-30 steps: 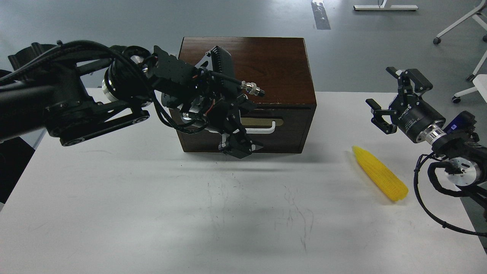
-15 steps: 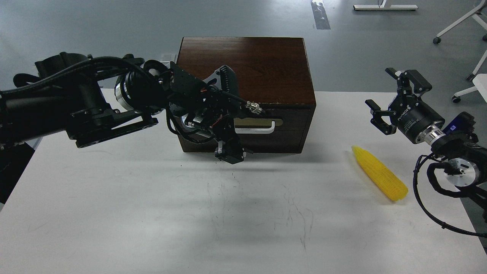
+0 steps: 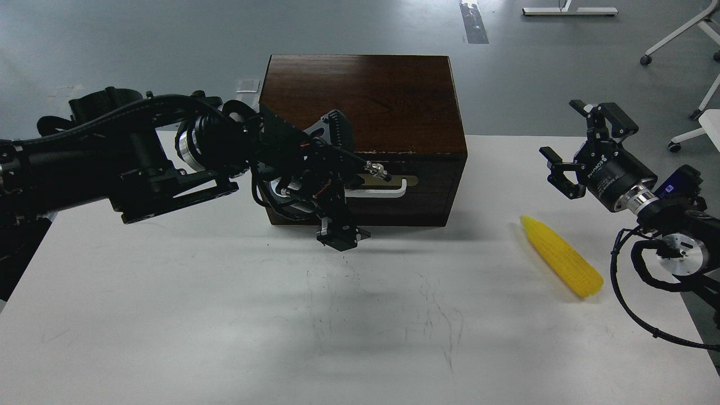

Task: Put corn in drawer with both arms
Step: 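Hook the left gripper onto the white drawer handle, then pull the drawer out toward the robot with the left gripper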

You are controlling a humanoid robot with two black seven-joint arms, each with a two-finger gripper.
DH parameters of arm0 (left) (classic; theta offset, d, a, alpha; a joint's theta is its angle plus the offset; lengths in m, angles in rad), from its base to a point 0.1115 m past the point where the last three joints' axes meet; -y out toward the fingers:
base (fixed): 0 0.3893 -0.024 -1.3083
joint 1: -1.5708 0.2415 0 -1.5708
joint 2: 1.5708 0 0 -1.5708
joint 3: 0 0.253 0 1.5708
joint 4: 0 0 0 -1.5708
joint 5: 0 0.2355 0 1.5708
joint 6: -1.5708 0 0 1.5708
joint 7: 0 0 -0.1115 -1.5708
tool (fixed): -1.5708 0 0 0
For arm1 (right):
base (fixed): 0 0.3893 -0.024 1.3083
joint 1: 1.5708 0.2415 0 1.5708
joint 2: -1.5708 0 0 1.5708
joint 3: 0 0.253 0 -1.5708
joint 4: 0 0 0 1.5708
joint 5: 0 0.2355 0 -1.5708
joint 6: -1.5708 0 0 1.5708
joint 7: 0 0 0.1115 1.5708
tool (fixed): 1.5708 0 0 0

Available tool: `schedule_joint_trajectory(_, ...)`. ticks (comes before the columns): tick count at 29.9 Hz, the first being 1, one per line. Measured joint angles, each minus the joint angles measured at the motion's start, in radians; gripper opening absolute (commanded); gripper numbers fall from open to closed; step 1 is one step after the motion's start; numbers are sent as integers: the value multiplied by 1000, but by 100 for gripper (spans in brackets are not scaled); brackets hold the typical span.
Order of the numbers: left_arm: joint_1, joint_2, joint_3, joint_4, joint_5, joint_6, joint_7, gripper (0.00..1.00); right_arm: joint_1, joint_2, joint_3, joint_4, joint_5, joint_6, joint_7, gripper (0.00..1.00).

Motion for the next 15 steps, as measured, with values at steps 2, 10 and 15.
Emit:
schedule_joint_trajectory(2,0,0,7,3,0,0,0,98,-1,0,0,0,0,0,0,100)
schedule_joint_trajectory(10,1,-5,22,41,0,0,0,98,-8,0,-1,0,0,0,0,100)
schedule_joint_trajectory(15,6,-11,23,43,0,0,0,98,-8,0,0,0,0,0,0,100)
